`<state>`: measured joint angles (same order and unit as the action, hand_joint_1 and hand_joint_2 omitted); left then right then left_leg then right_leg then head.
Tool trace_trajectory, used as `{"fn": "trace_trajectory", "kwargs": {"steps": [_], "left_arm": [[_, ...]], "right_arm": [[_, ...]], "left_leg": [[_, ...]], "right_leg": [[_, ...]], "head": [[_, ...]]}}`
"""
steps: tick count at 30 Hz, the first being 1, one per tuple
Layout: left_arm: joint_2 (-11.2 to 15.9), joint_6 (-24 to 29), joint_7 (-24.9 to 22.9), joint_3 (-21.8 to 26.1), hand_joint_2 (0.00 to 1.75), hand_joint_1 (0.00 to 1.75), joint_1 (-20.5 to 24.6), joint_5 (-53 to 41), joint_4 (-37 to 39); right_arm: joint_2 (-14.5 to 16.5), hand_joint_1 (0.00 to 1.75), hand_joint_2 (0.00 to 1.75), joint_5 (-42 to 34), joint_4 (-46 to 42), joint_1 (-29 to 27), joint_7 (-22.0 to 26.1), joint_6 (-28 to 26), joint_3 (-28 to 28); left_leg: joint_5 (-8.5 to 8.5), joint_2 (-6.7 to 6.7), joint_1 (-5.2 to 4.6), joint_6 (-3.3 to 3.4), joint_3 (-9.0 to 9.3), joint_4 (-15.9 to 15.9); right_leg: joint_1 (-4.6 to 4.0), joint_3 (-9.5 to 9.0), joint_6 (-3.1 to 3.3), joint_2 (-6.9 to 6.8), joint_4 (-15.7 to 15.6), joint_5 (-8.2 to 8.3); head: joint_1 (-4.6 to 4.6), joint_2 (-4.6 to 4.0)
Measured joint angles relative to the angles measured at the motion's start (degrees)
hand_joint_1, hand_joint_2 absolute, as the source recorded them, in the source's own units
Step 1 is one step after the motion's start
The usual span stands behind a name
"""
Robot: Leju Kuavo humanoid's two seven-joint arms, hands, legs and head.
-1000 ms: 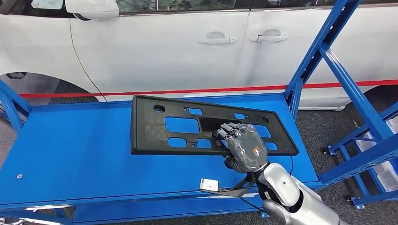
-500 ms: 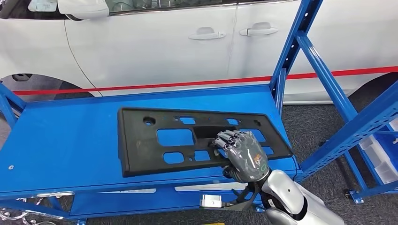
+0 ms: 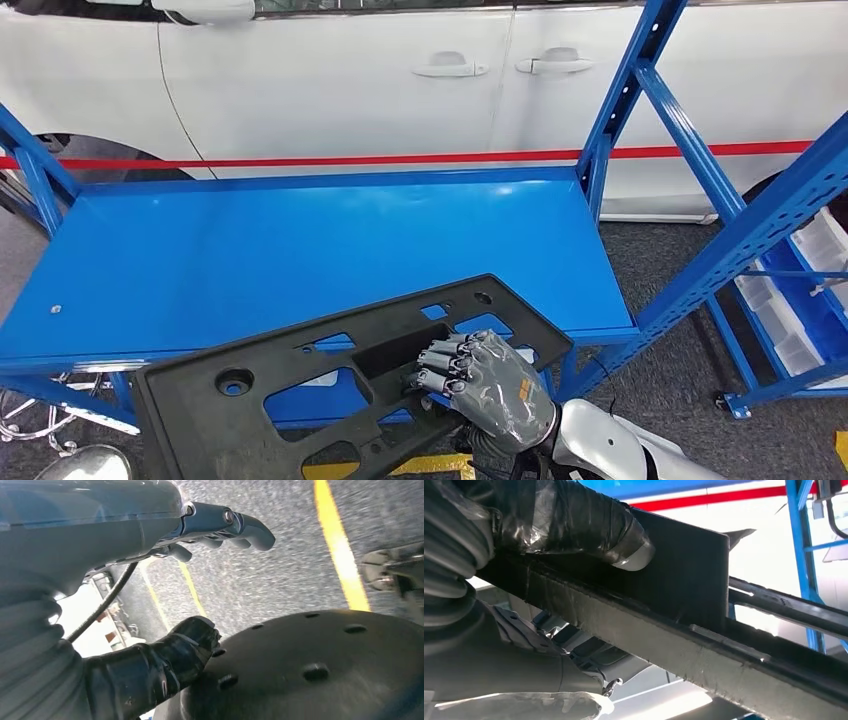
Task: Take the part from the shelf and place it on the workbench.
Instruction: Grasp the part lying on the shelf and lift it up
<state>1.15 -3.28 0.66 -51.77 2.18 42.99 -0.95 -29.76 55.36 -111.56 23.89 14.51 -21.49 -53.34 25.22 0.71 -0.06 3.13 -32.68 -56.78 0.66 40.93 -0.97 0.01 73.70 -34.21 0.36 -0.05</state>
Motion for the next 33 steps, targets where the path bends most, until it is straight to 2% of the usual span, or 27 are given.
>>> {"fn": "trace_trajectory", "kwargs": {"steps": [1,2,3,5,6,7,9,10,11,12,14,15,16,17,18,19,21,22,24,25,26,27,29,30,31,32,33], "left_arm": [[0.0,0.0,0.0,0.0,1.75,0.00,0.0,0.0,0.0],[0.0,0.0,0.0,0.0,1.75,0.00,0.0,0.1,0.0],[-0.1,0.0,0.0,0.0,1.75,0.00,0.0,0.1,0.0],[-0.1,0.0,0.0,-0.1,1.75,0.00,0.1,0.2,0.0],[-0.1,0.0,0.0,-0.2,1.75,0.00,0.1,0.3,0.0],[-0.1,0.0,0.0,-0.2,1.75,0.00,0.1,0.5,0.0],[-0.1,0.0,0.0,-0.4,1.75,0.00,-0.1,0.8,0.0],[-0.1,0.1,-0.1,-0.5,1.75,0.00,-0.2,1.0,0.0],[0.0,0.1,-0.1,-0.6,1.75,0.00,-0.2,1.1,0.0],[0.0,0.2,-0.2,-0.7,1.75,0.00,-0.3,1.2,0.0],[0.0,0.2,-0.3,-1.0,1.75,0.00,-0.3,1.2,0.0],[0.0,0.2,-0.4,-1.1,1.75,0.00,-0.3,1.3,0.0],[0.0,0.1,-0.4,-1.2,1.75,0.00,-0.3,1.4,0.0],[0.1,-0.1,-0.4,-1.2,1.75,0.00,-0.4,1.7,0.0],[0.4,-0.5,-0.4,-1.3,1.75,0.00,-0.4,2.1,0.0],[0.8,-1.0,-0.4,-1.3,1.75,0.00,-0.5,2.6,0.0],[1.7,-2.3,-0.3,-1.2,1.75,0.00,-0.7,3.4,0.2],[2.1,-2.8,-0.4,-1.1,1.75,0.00,-0.7,3.6,0.2],[2.8,-3.5,-0.6,-1.1,1.75,0.00,-0.7,3.9,0.3],[3.1,-3.7,-0.7,-1.1,1.75,0.00,-0.6,4.0,0.3],[3.3,-3.8,-0.8,-1.1,1.75,0.00,-0.5,4.1,0.3],[3.5,-3.9,-0.8,-1.1,1.75,0.00,-0.5,4.1,0.3],[3.8,-3.9,-0.9,-1.1,1.75,0.00,-0.5,4.2,0.3],[3.9,-3.9,-1.0,-1.1,1.75,0.00,-0.6,4.2,0.3],[4.1,-3.9,-1.0,-1.1,1.75,0.00,-0.7,4.2,0.3],[4.3,-3.9,-1.1,-1.1,1.75,0.00,-0.7,4.2,0.3],[4.5,-3.9,-1.3,-1.1,1.75,0.00,-0.8,4.1,0.3]], "right_arm": [[-0.1,1.75,1.75,0.0,0.0,0.1,0.0,0.0,-0.1],[-0.1,1.75,1.75,-0.1,0.0,0.3,0.0,0.0,-0.3],[-0.2,1.75,1.75,-0.4,0.0,0.7,0.0,0.0,-0.6],[-0.5,1.75,1.75,-0.9,-0.2,1.7,0.0,-0.1,-1.2],[-0.6,1.75,1.75,-1.1,-0.3,2.2,-0.1,0.0,-1.5],[-0.8,1.75,1.75,-1.2,-0.4,2.6,-0.5,0.0,-1.8],[-1.0,1.75,1.75,-1.2,-0.4,3.1,-1.5,0.0,-2.4],[-1.1,1.75,1.75,-1.2,-0.4,3.2,-2.0,0.0,-2.7],[-1.2,1.75,1.75,-1.2,-0.4,3.3,-2.5,0.0,-2.9],[-1.2,1.75,1.75,-1.2,-0.4,3.5,-3.0,0.1,-3.0],[-1.2,1.75,1.75,-1.7,-0.1,3.9,-3.3,0.5,-3.2],[-1.2,1.75,1.75,-2.1,0.1,4.2,-3.4,0.8,-3.2],[-1.2,1.75,1.75,-2.6,0.4,4.5,-3.5,1.3,-3.3],[-0.9,1.75,1.75,-2.6,0.8,4.8,-3.9,2.0,-3.4],[-0.2,1.75,1.75,-2.2,1.1,5.2,-4.7,2.7,-3.5],[1.0,1.75,1.75,-1.5,1.6,5.5,-5.8,3.5,-3.8],[4.3,1.75,1.75,0.2,2.5,6.2,-8.0,4.7,-4.6],[6.1,1.75,1.75,0.7,3.1,6.7,-8.8,5.1,-5.2],[9.2,1.75,1.75,0.8,4.7,8.0,-9.8,5.8,-6.4],[10.5,1.75,1.75,0.6,5.7,8.6,-10.1,6.0,-6.8],[11.6,1.75,1.75,0.4,6.5,9.2,-10.2,6.2,-7.1],[12.4,1.75,1.75,0.2,7.3,9.6,-10.3,6.3,-7.3],[13.7,1.75,1.75,0.0,8.5,10.3,-10.3,6.4,-7.8],[14.1,1.75,1.75,0.0,9.0,10.5,-10.4,6.4,-8.1],[14.4,1.75,1.75,0.0,9.5,10.6,-10.4,6.5,-8.4],[14.8,1.75,1.75,0.0,9.9,10.7,-10.6,6.5,-8.6],[15.3,1.75,1.75,0.2,10.4,10.8,-10.8,6.6,-8.8]], "left_leg": [[-0.53,0.07,0.02,-0.13,-1.04,-0.3],[-1.00,0.12,0.06,-0.29,-2.09,-0.7],[-1.42,0.15,0.10,-0.51,-3.06,-1.2],[-2.12,0.13,0.01,-1.09,-4.56,-2.2],[-2.49,0.10,-0.04,-1.43,-4.90,-2.5],[-2.93,0.06,-0.06,-1.76,-5.05,-2.5],[-3.51,-0.07,0.00,-2.48,-5.27,-2.4],[-2.67,-0.17,0.08,-2.81,-5.68,-2.9],[-0.67,-0.26,0.13,-3.11,-6.33,-4.3],[2.30,-0.32,0.27,-3.33,-7.12,-6.7],[7.72,-0.34,0.35,-3.68,-8.64,-13.6],[8.61,-0.34,0.38,-3.81,-8.79,-16.5],[8.09,-0.34,0.40,-3.87,-8.27,-17.9],[6.63,-0.34,0.41,-3.86,-6.86,-17.5],[5.01,-0.35,0.41,-3.78,-4.40,-15.1],[4.26,-0.41,0.39,-3.60,-1.16,-11.1],[4.77,-0.58,0.18,-3.10,4.41,-3.1],[5.33,-0.66,0.03,-2.82,5.66,-0.8],[4.72,-0.61,-0.02,-2.15,5.37,0.1],[4.04,-0.50,0.08,-1.70,4.95,0.3],[3.27,-0.37,0.22,-1.17,4.37,0.5],[2.49,-0.23,0.35,-0.74,3.68,0.6],[1.07,-0.11,0.23,-0.30,1.93,0.5],[0.40,-0.09,0.18,-0.33,0.93,0.2],[-0.23,-0.08,0.14,-0.40,-0.16,0.0],[-0.78,-0.08,0.13,-0.51,-1.25,-0.4],[-1.24,-0.07,0.11,-0.64,-2.30,-0.8]], "right_leg": [[0.14,-0.87,-0.17,-0.01,0.8,0.61],[0.30,-2.67,-0.30,-0.03,-0.3,2.03],[0.45,-5.37,-0.36,-0.05,-3.1,3.40],[0.39,-10.86,-0.08,0.00,-10.5,3.50],[0.28,-12.36,0.25,0.05,-13.0,2.91],[0.06,-12.83,0.68,0.09,-14.3,2.42],[0.13,-12.08,1.68,0.00,-14.6,3.25],[0.21,-11.56,2.23,-0.12,-14.6,3.88],[0.36,-10.91,2.73,-0.25,-14.8,4.59],[0.38,-10.14,3.08,-0.37,-14.8,5.29],[0.31,-8.46,3.34,-0.39,-14.7,6.67],[0.27,-7.59,3.30,-0.39,-14.7,7.38],[0.24,-6.73,3.23,-0.39,-14.6,8.04],[0.23,-5.92,3.13,-0.39,-14.4,8.66],[0.22,-5.09,3.01,-0.37,-14.3,9.24],[0.18,-4.40,2.84,-0.31,-14.1,9.75],[0.08,-3.57,2.35,-0.20,-13.9,10.72],[0.08,-3.41,2.03,-0.20,-13.9,11.21],[0.11,-3.24,1.34,-0.23,-14.2,12.06],[0.14,-2.95,1.05,-0.20,-14.0,11.60],[0.14,-2.44,0.84,-0.16,-12.9,10.02],[0.17,-1.70,0.69,-0.14,-10.8,7.39],[0.24,-0.10,0.47,-0.12,-4.0,1.67],[0.25,0.31,0.36,-0.12,-0.7,0.37],[0.24,0.10,0.32,-0.12,1.3,0.52],[0.23,-0.94,0.37,-0.12,1.6,1.75],[0.18,-2.92,0.53,-0.12,-0.1,3.36]], "head": [[-0.01,0.01],[-0.01,0.00],[-0.01,-0.01],[-0.04,-0.01],[-0.03,-0.01],[-0.04,-0.01],[0.01,0.00],[-0.01,0.00],[-0.01,-0.01],[-0.03,-0.01],[-0.05,-0.01],[-0.05,0.00],[-0.06,0.00],[-0.05,0.00],[-0.05,0.00],[-0.05,0.00],[-0.04,-0.01],[-0.03,-0.01],[-0.03,-0.01],[-0.02,-0.01],[-0.01,-0.01],[0.00,0.00],[0.01,0.00],[0.00,0.00],[0.00,-0.01],[0.01,-0.01],[0.01,-0.01]]}}
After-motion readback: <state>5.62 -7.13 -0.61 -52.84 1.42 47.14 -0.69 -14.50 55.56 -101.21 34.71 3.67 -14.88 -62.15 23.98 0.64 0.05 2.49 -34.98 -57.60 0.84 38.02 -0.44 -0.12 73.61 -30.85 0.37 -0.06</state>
